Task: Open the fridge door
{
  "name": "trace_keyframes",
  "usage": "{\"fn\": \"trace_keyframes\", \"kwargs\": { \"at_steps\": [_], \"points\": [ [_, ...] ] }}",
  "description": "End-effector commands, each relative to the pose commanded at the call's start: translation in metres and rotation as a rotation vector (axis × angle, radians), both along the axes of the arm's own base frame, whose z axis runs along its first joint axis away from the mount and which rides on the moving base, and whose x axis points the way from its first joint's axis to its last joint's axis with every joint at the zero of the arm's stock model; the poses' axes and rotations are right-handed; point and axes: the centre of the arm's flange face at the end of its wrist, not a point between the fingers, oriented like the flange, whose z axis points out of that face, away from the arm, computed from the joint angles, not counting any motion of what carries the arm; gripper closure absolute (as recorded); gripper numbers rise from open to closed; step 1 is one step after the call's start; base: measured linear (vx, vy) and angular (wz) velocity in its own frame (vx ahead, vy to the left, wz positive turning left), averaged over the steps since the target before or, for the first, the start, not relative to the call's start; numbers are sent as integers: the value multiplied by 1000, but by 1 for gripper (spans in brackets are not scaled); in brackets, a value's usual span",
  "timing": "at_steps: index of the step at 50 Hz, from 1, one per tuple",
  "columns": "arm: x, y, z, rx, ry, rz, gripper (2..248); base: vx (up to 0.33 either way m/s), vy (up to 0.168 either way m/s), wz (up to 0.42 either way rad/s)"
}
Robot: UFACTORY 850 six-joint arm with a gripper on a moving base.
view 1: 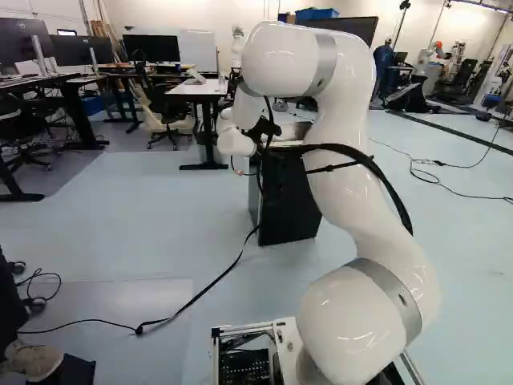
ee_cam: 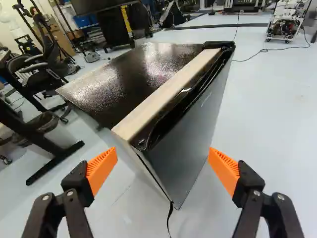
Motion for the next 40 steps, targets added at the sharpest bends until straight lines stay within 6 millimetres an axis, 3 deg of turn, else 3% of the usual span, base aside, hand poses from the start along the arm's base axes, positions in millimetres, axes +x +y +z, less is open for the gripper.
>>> {"fn": "trace_keyframes", "kwargs": {
  "at_steps": [26, 40],
  "points": [
    [-1, 5, 0, 0, 1, 8, 3, 0, 0, 0],
    [1, 5, -15, -7, 21, 8, 3, 0, 0, 0]
  ]
}}
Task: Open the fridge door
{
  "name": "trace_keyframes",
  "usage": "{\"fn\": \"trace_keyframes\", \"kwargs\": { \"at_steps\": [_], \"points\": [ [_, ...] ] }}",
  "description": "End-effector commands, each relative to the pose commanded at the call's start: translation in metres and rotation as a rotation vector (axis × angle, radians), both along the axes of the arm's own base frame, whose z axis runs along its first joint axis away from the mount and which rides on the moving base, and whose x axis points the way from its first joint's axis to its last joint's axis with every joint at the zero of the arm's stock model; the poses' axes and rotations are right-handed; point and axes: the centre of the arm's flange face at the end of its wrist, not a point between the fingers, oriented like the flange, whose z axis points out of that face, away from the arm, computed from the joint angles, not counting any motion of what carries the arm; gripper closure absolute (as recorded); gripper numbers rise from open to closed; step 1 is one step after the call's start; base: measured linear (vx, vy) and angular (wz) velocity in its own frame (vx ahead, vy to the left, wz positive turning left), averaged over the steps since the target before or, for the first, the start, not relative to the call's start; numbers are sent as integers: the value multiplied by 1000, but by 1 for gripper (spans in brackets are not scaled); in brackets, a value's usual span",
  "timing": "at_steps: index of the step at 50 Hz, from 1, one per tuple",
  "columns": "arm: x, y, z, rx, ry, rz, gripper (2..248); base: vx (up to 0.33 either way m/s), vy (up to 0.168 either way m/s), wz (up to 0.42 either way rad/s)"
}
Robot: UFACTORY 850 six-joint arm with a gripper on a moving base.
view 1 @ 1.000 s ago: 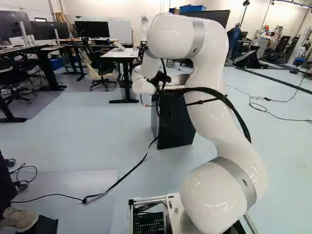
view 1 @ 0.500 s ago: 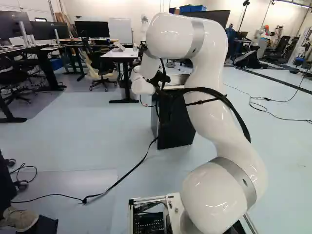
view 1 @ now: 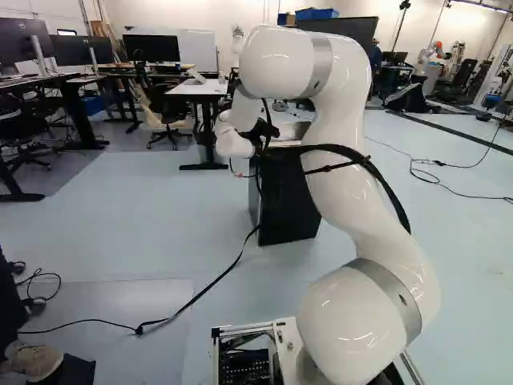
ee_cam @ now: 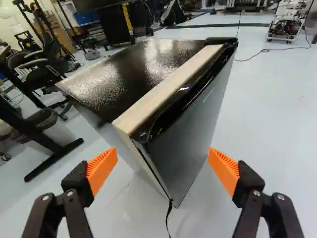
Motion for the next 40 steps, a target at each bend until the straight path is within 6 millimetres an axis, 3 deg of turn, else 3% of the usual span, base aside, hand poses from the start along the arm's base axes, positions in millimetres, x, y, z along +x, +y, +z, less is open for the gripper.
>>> {"fn": "trace_keyframes", "kwargs": {
  "at_steps": [14, 40],
  "points": [
    [2, 1, -16, -7, 21, 0, 3, 0, 0, 0],
    [2, -1, -18, -8, 23, -3, 3, 0, 0, 0]
  ]
}}
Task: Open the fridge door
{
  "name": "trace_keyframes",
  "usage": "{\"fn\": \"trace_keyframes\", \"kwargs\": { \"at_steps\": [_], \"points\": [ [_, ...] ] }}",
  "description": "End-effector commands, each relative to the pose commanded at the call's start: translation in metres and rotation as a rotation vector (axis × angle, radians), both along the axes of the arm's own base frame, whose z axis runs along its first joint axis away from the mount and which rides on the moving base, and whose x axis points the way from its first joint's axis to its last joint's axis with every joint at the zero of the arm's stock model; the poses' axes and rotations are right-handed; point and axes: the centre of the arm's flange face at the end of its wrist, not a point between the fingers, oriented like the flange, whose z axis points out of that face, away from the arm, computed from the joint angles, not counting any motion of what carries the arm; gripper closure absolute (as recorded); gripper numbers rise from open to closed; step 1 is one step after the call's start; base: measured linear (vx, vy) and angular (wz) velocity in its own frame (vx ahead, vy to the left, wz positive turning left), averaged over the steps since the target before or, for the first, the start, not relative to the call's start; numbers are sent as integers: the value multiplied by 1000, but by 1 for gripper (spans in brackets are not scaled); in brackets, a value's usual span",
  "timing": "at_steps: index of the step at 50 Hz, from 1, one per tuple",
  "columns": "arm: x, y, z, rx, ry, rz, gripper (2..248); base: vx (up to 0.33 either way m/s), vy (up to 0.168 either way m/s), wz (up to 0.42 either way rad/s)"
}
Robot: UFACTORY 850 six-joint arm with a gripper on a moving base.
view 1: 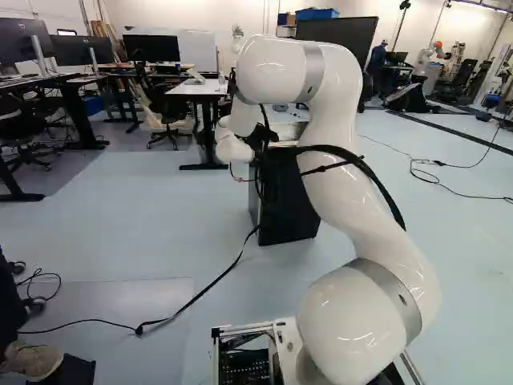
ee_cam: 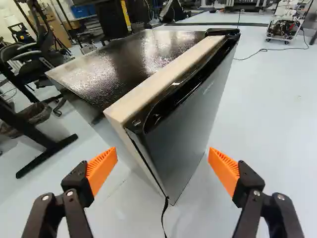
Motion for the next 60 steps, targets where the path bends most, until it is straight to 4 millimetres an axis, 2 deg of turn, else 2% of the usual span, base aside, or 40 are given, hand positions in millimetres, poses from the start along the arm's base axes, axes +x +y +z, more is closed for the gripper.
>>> {"fn": "trace_keyframes", "kwargs": {
  "at_steps": [32, 60],
  "points": [
    [8, -4, -1, 2, -8, -11, 3, 0, 0, 0],
    [6, -12, 0, 1, -4, -22, 3, 0, 0, 0]
  ]
}}
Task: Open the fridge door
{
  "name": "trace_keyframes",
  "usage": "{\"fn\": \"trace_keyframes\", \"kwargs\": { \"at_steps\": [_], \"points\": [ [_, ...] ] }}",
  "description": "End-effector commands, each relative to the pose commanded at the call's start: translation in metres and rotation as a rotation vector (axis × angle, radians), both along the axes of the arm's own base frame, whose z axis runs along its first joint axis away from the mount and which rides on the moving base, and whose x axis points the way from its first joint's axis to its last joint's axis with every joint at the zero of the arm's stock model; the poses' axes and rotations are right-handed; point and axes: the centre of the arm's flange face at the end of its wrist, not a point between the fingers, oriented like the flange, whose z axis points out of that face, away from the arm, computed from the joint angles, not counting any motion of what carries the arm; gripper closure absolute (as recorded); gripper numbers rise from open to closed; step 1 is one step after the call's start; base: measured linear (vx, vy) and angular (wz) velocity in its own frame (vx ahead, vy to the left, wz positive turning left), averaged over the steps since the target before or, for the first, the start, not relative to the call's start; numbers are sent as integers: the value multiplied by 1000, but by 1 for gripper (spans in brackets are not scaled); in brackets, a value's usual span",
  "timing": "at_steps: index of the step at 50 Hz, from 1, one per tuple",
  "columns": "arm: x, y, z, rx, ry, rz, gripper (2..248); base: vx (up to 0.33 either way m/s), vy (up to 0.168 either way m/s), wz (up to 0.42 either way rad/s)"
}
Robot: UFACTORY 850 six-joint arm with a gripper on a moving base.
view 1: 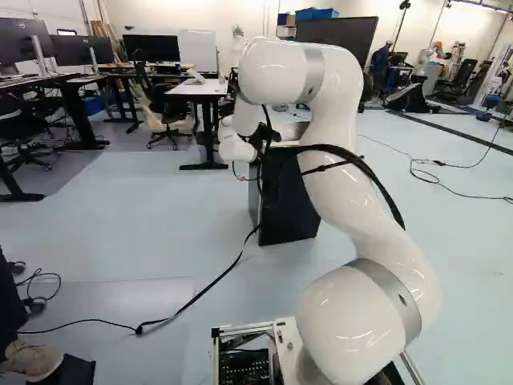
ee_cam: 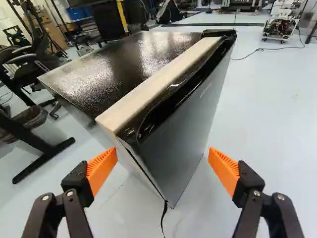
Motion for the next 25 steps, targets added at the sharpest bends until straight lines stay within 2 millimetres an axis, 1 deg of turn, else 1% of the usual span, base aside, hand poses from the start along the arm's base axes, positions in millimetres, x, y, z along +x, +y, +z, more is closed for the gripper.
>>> {"fn": "trace_keyframes", "kwargs": {
  "at_steps": [14, 25],
  "points": [
    [-5, -3, 0, -2, 6, -3, 3, 0, 0, 0],
    [-15, -7, 1, -3, 18, -8, 3, 0, 0, 0]
  ]
}}
